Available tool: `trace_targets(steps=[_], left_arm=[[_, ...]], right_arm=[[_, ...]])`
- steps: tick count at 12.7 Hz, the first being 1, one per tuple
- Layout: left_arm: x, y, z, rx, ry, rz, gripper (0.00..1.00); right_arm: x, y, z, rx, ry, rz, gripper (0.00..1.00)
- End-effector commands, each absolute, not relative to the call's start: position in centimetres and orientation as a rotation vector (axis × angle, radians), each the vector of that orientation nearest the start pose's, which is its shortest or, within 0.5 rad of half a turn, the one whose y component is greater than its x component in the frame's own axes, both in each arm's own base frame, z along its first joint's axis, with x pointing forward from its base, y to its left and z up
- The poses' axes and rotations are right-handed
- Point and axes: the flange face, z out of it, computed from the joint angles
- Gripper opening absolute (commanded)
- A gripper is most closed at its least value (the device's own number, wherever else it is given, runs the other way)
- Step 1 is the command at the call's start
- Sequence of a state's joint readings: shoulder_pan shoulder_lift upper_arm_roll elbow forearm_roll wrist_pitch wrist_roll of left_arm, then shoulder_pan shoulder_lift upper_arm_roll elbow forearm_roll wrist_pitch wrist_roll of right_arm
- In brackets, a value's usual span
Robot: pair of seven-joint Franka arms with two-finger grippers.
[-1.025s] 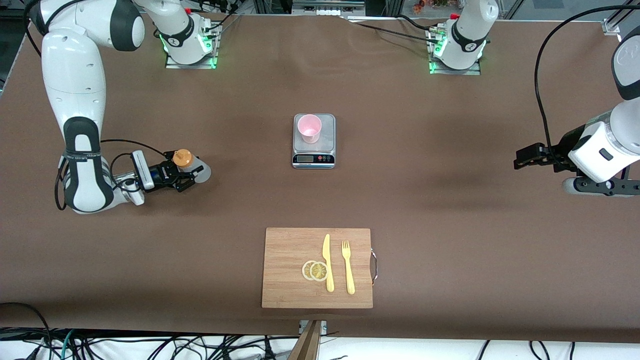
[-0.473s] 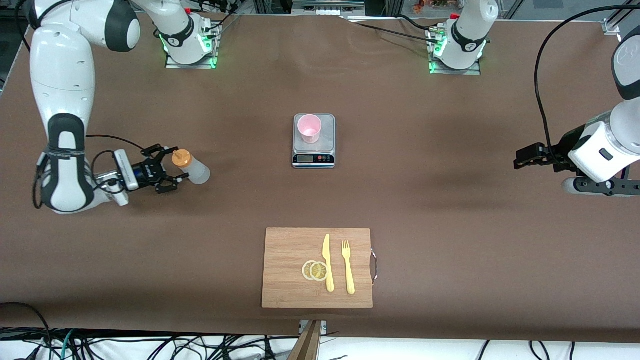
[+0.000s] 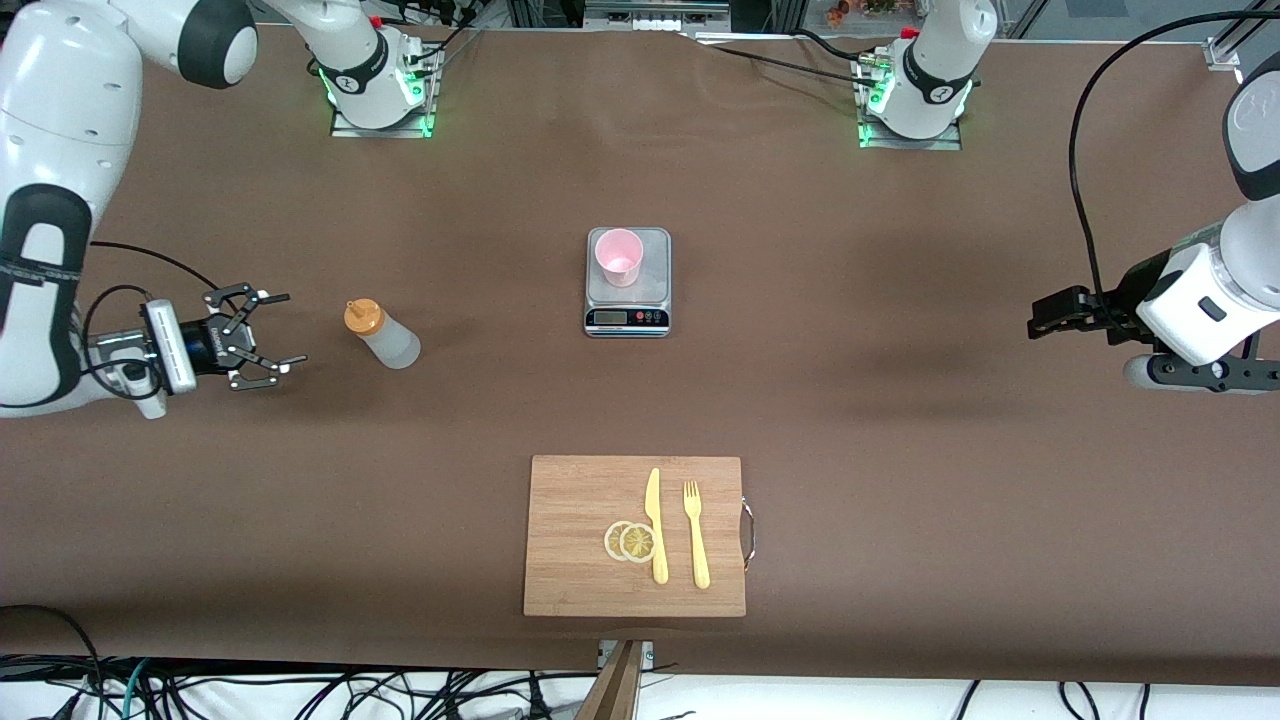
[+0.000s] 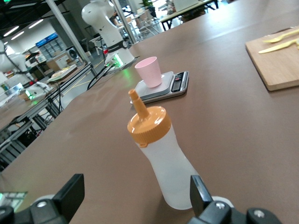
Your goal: Add sauce to pink cup with both arms
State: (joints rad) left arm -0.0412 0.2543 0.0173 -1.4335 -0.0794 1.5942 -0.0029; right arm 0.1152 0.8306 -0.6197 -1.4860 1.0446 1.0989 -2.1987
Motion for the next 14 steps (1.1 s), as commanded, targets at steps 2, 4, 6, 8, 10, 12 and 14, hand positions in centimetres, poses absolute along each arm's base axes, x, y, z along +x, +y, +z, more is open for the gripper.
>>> trace_targets(steps=[2,4,6,8,10,12,14], left_arm=[[62.9,-2.6,54.7,-3.211,0.054,0.156,1.00],[62.9,-2.6,54.7,-3.211,0.054,0.156,1.00],[62.9,-2.6,54.7,-3.211,0.054,0.156,1.00],[62.9,-2.6,54.7,-3.211,0.054,0.156,1.00],[62.9,-2.6,54.7,-3.211,0.054,0.156,1.00],[62.9,-2.6,54.7,-3.211,0.054,0.156,1.00],[62.9,-2.6,54.7,-3.213,0.054,0.156,1.00]], right_arm=[[60.8,-12.5,30.7,-1.651,-1.202,-0.285,1.00],[61.7,-10.4,34.8,-1.756,-1.119,-0.175,1.00],[62.8,-8.6,37.9,-1.851,-1.073,-0.089,1.00],[62.8,-7.0,41.2,-2.021,-1.014,0.016,1.00],[62.4,-5.2,44.2,-2.185,-0.971,0.101,1.00],[61.0,-3.5,47.2,-2.379,-0.929,0.163,1.00],[58.7,-3.0,49.0,-2.556,-0.864,0.219,1.00]])
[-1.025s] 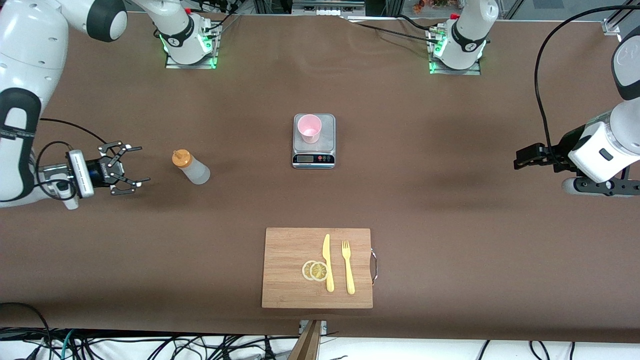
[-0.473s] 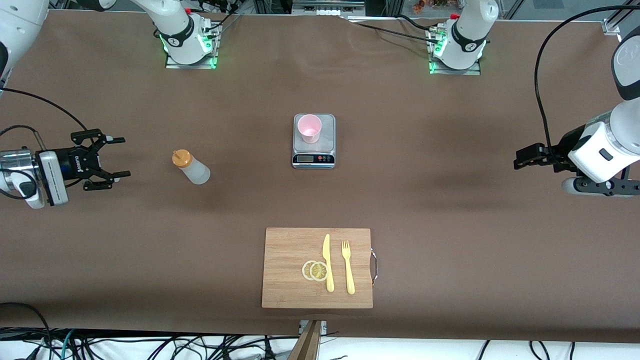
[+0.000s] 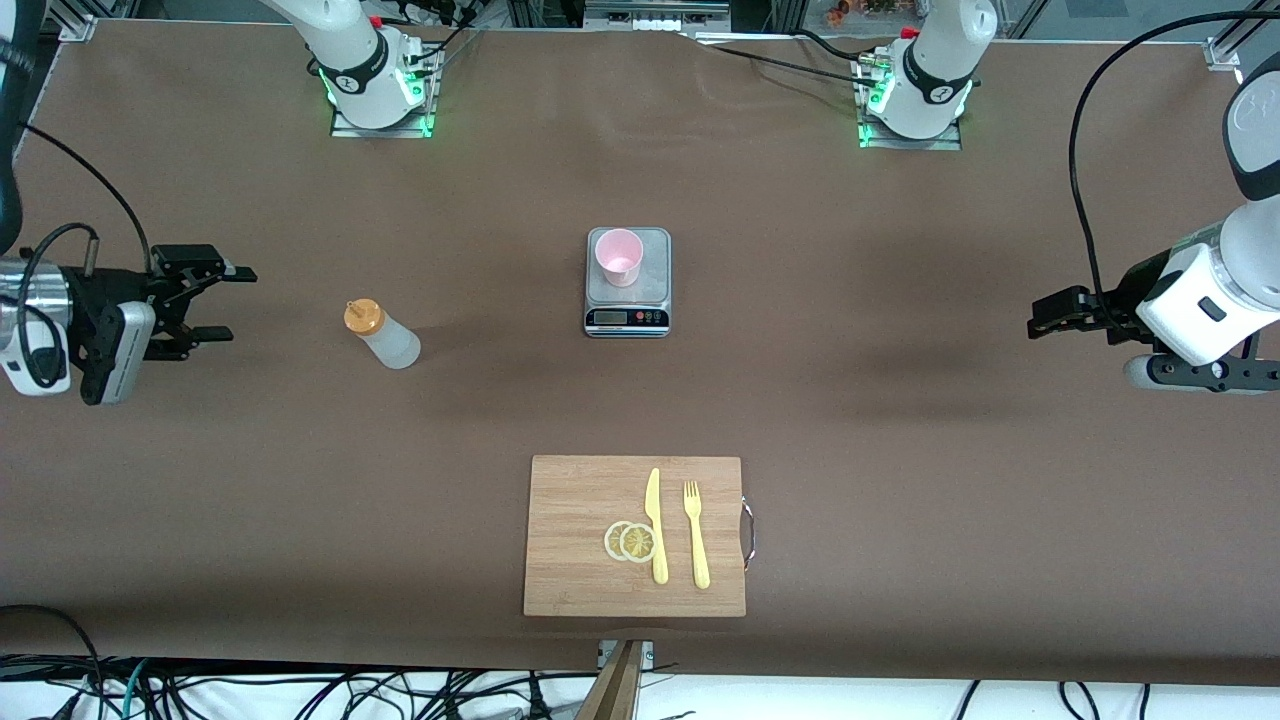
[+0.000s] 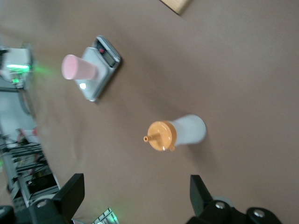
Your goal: Add sauce to pink cup with both arms
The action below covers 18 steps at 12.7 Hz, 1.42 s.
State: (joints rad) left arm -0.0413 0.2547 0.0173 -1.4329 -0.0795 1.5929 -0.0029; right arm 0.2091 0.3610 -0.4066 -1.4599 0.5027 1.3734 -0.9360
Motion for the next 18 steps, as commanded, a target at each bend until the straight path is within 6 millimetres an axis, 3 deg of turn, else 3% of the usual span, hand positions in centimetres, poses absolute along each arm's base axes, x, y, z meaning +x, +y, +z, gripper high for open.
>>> trace_targets(steps=[1,5,7,11,14,18], left_arm=[[62.9,-2.6,54.7,-3.211,0.054,0.156,1.00],[62.9,-2.6,54.7,-3.211,0.054,0.156,1.00],[62.9,-2.6,54.7,-3.211,0.054,0.156,1.00],[62.9,-2.6,54.6,-3.213,0.053,0.159,1.00],[62.9,-2.6,54.6,-3.213,0.053,0.159,1.00],[62.9,-2.5,54.6,-3.212,0.051,0.158,1.00]], right_arm=[[57.7,-2.9,49.8,-2.650,-0.848,0.249,1.00],[52.7,-2.9,51.4,-3.003,-0.539,0.297,1.00],[51.5,-2.4,51.4,-3.117,-0.328,0.301,1.00],[51.2,-3.5,54.1,-3.104,-0.198,0.244,1.00],[51.8,-1.7,56.2,-3.104,0.138,0.168,1.00],[52.7,-1.7,56.7,-3.093,0.162,0.065,1.00]])
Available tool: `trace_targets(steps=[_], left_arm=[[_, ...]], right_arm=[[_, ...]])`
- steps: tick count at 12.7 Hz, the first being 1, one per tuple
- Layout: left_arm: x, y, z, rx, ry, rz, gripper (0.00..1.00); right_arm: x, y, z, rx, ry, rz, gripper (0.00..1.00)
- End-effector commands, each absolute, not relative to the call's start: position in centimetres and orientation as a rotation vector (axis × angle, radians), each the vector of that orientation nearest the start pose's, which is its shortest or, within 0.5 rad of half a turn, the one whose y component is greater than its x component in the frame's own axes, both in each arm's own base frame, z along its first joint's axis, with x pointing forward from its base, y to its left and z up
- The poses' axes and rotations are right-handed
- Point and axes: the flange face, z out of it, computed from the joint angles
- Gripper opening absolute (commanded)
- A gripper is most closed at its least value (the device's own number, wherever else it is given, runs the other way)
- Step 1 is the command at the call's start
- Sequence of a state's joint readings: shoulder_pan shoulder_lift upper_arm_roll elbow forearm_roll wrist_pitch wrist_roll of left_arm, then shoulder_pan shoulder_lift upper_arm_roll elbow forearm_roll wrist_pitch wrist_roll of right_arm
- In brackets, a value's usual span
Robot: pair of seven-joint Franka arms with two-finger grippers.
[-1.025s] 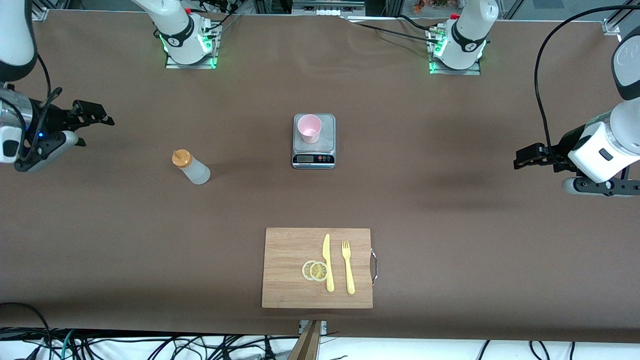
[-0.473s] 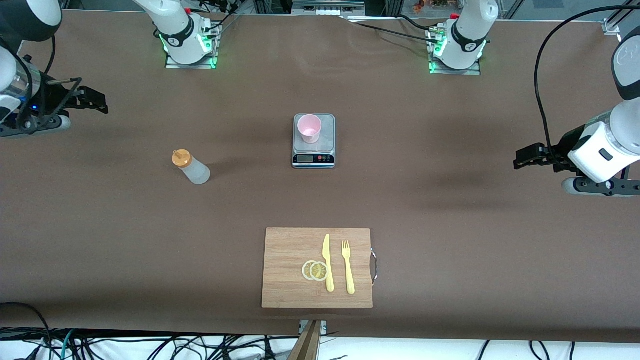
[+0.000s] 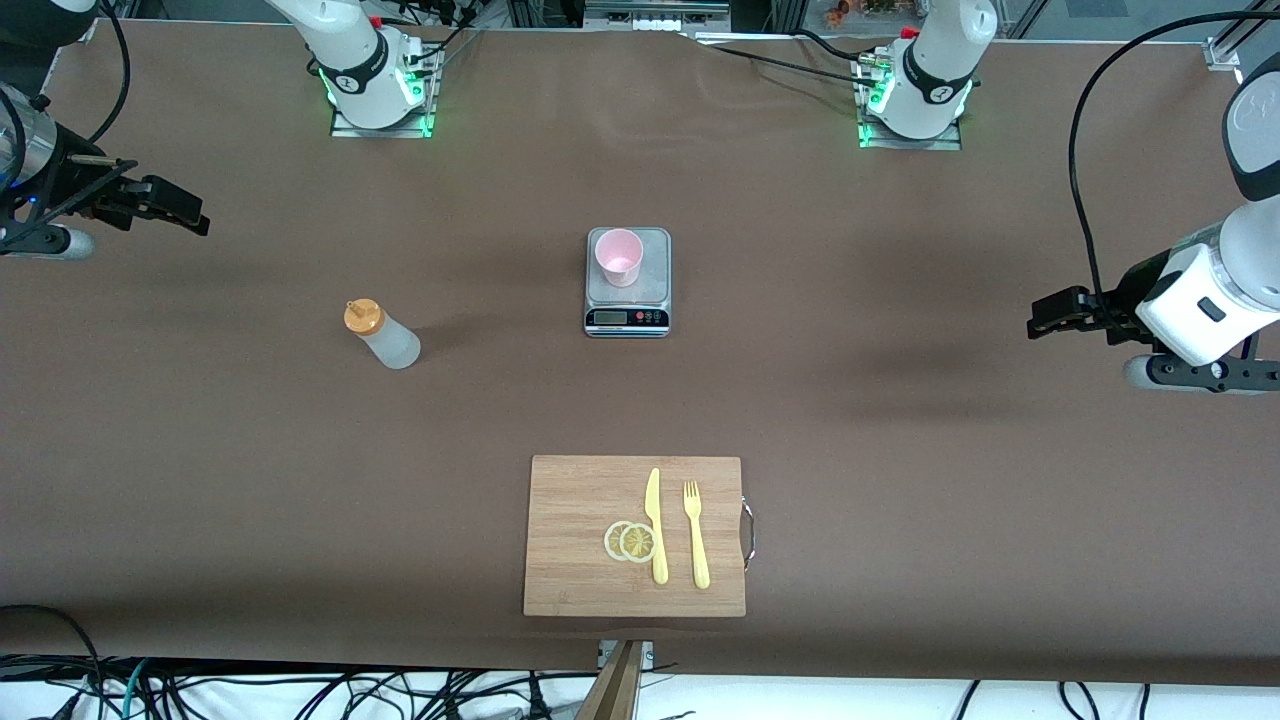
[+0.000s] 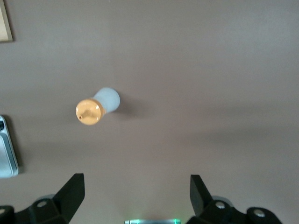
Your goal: Add sauce to pink cup with both arms
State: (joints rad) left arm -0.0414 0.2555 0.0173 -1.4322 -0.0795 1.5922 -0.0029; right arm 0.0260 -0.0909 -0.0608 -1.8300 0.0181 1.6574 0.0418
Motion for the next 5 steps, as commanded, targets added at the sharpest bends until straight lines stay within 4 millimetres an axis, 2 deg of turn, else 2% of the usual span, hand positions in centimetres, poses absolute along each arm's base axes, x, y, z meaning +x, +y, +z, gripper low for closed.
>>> trace_targets(steps=[1,5], left_arm=[[62.94,-2.55,54.60,-3.211,0.054,0.158,1.00],[62.94,-2.57,54.60,-3.213,0.053,0.159,1.00]], right_arm=[[52.84,-1.70,57.18,-3.096,0.150,0.037,1.00],[52.87,-1.28,57.33,-3.094,0.141,0.032,1.00]])
